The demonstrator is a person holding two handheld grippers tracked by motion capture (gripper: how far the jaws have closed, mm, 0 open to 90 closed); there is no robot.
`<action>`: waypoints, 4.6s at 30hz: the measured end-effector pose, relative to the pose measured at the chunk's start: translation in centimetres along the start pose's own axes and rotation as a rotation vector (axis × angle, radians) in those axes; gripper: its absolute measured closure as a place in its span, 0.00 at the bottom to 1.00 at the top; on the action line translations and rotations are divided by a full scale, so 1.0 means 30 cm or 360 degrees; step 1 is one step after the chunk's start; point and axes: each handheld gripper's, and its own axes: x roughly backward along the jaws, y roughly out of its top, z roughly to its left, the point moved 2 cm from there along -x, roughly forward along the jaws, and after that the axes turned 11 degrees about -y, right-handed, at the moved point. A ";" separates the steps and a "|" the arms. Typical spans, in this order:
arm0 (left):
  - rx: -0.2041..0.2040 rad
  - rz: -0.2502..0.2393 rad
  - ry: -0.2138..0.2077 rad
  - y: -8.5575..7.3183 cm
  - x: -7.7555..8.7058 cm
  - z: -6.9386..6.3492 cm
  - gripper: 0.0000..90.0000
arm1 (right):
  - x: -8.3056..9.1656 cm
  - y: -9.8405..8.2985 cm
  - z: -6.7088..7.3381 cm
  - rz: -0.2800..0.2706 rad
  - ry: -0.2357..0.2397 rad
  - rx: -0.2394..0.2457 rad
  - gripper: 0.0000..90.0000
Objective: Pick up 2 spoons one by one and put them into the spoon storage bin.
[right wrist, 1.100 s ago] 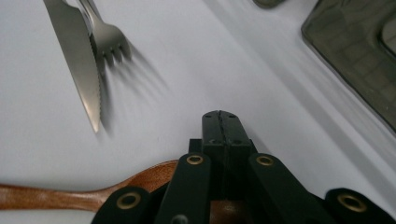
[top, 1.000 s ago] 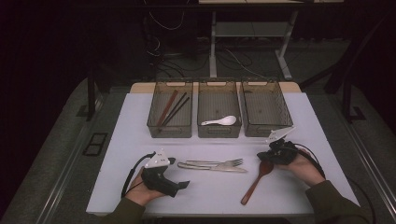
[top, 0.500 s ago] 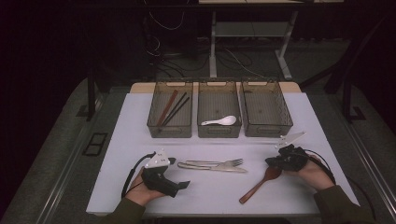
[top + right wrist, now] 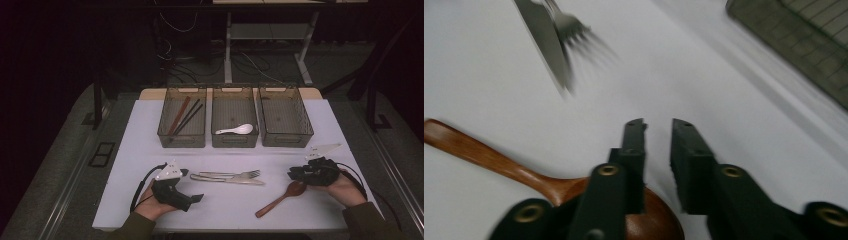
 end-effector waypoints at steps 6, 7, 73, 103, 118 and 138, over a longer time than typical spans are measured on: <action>-0.0002 0.0004 -0.0001 0.000 0.000 0.000 0.00 | 0.026 -0.029 -0.012 -0.0026 0.0061 -0.0039 0.61; -0.0001 0.0004 -0.0001 0.000 -0.001 -0.001 0.00 | 0.026 -0.037 -0.013 -0.0017 0.0072 -0.0034 0.59; -0.0010 0.0005 -0.0004 0.000 -0.004 -0.001 0.00 | 0.059 -0.052 -0.020 -0.0102 0.0315 0.0138 0.94; -0.0011 -0.0016 0.0010 -0.001 0.002 0.001 0.00 | 0.048 0.182 -0.077 -0.0231 0.0090 0.0008 0.94; -0.0014 -0.0043 0.0034 0.002 0.008 0.003 0.00 | 0.018 0.308 -0.111 -0.0284 -0.0069 -0.0100 0.94; -0.0005 -0.0031 0.0037 -0.001 0.003 0.002 0.00 | -0.155 0.520 -0.120 -0.0224 -0.0321 -0.0215 0.94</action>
